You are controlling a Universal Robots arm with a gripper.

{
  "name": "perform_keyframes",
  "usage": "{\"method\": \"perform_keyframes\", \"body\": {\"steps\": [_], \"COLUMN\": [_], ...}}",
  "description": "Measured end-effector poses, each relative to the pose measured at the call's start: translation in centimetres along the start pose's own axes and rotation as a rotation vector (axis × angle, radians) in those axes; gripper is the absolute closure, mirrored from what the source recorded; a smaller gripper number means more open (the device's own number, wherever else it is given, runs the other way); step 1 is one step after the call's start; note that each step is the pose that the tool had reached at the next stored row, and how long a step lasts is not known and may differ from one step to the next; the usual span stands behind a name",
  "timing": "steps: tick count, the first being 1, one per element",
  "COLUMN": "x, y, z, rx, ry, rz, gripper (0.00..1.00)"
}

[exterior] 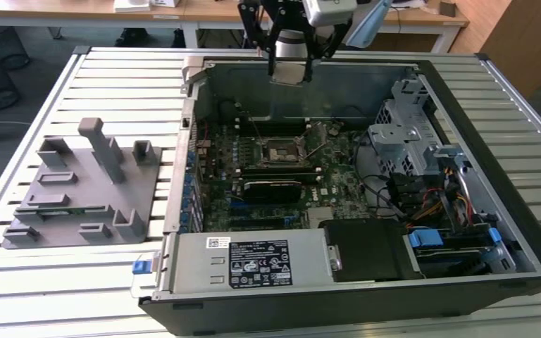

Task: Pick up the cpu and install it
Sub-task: 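Place the cpu into insertion slot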

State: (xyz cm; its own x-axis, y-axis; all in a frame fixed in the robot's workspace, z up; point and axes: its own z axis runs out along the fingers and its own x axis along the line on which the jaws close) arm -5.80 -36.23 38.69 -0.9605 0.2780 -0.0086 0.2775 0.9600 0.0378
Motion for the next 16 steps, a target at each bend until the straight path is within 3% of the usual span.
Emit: {"method": "perform_keyframes", "body": {"steps": [16], "x": [0.01], "y": [0.01], "z": [0.09], "rx": [0.0012], "ry": [-0.005], "rz": [0.132], "gripper": [0.46]}}
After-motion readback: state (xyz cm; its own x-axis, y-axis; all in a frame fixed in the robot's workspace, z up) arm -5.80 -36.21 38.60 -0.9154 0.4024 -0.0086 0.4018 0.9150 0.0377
